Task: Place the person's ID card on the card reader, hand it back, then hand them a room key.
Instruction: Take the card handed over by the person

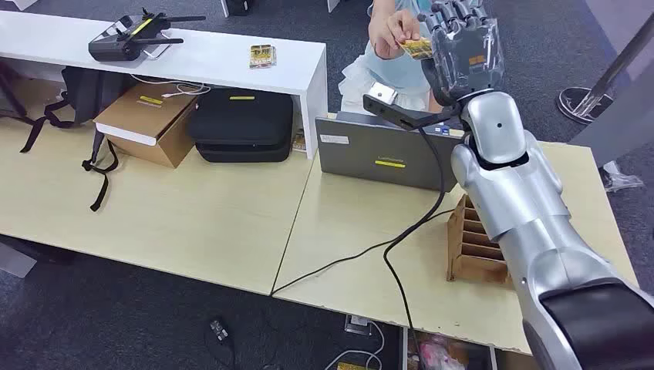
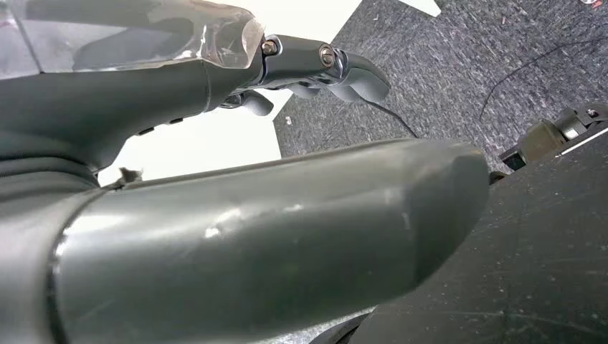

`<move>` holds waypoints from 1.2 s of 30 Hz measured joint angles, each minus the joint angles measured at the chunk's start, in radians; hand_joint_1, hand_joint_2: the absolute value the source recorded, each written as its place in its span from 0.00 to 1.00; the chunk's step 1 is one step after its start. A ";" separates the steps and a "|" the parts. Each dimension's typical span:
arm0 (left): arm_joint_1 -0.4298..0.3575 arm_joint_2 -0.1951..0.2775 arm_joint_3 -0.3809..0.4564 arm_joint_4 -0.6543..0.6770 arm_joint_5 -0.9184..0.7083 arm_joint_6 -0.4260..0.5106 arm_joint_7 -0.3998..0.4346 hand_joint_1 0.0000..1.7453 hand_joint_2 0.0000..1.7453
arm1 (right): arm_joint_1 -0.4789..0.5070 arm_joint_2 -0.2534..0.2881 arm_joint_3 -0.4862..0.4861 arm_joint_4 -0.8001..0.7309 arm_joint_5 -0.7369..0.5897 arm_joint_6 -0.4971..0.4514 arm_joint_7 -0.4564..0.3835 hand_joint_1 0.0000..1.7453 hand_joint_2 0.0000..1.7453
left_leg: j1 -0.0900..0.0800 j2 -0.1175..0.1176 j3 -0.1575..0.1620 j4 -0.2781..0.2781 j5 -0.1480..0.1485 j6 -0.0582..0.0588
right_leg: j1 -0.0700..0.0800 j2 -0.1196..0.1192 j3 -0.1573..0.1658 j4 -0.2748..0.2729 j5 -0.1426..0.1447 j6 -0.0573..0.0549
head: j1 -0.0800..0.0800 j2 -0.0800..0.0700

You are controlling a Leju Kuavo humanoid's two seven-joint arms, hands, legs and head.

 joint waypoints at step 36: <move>0.002 0.000 0.008 0.000 0.039 0.000 0.000 0.00 0.00 | -0.089 -0.127 -0.291 -0.033 -0.595 0.342 0.003 1.00 1.00 | -0.001 -0.002 -0.001 0.002 0.000 0.000 | -0.001 -0.002 0.000 -0.001 0.000 0.000 | 0.000 0.000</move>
